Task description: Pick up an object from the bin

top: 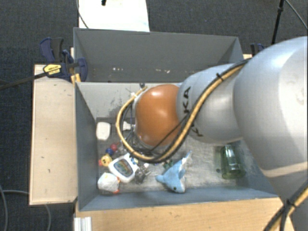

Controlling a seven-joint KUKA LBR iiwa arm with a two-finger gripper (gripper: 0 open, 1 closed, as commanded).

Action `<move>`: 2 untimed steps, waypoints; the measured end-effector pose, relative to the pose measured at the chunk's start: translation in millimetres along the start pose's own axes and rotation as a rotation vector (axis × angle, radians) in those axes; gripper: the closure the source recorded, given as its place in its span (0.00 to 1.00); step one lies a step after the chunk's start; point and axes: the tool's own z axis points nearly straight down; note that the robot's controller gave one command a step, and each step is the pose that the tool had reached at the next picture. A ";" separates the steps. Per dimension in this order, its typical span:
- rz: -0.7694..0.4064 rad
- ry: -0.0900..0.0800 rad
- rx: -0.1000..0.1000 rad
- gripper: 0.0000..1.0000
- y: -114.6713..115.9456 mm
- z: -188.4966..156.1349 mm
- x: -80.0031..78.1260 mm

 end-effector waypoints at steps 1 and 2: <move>-0.098 -0.021 0.003 1.00 1.8 11.4 -6.0; -0.111 -0.021 0.004 1.00 2.3 10.0 -5.4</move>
Offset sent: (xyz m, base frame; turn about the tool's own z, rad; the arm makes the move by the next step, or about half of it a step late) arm 0.0000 0.0000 0.0000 0.0000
